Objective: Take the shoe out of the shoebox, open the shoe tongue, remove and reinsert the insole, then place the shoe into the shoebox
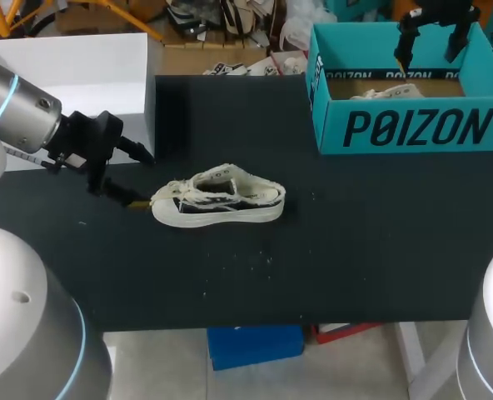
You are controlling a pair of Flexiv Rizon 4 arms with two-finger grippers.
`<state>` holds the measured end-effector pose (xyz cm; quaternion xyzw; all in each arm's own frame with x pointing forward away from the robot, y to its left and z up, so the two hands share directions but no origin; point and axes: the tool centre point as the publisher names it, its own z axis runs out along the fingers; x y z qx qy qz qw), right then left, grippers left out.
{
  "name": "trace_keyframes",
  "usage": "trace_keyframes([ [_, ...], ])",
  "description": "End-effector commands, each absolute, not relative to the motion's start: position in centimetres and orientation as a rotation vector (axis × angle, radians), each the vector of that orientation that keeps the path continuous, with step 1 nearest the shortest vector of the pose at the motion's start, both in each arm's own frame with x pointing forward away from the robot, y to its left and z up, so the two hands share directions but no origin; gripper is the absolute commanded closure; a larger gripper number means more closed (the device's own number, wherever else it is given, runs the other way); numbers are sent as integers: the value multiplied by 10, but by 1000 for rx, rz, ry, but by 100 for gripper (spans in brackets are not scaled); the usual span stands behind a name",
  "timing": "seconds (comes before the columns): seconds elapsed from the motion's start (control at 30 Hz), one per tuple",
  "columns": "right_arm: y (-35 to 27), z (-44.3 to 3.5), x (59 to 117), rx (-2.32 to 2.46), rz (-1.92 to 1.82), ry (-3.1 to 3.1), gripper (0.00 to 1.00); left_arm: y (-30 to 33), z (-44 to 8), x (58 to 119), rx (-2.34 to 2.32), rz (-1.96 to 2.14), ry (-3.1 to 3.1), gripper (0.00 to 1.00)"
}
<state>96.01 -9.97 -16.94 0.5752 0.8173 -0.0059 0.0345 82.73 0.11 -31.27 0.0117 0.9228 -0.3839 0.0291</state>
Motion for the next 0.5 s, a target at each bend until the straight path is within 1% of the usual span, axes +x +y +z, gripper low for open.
trace_keyframes([
  [0.03, -104, -170, 948, 1257, 59, 2694, 0, 2, -314, 827, 39, -1184, 2843, 0],
  [0.07, -104, -170, 948, 1257, 59, 2694, 0, 2, -314, 827, 39, -1184, 2843, 0],
  [0.1, -100, -164, 924, 1117, 179, 2898, 0, 2, -314, 827, 39, -1184, 2843, 0],
  [0.13, -108, -164, 921, 1079, 178, 2916, 0, 2, -314, 827, 39, -1184, 2843, 0],
  [0.37, -108, -164, 921, 1079, 178, 2916, 0, 2, -314, 827, 39, -1184, 2843, 0],
  [0.43, -60, -149, 883, 527, 337, 3140, 0, 2, -314, 827, 39, -1184, 2843, 0],
  [0.5, -40, -142, 862, 253, 452, 3199, 0, 2, -314, 827, 39, -1184, 2843, 0],
])
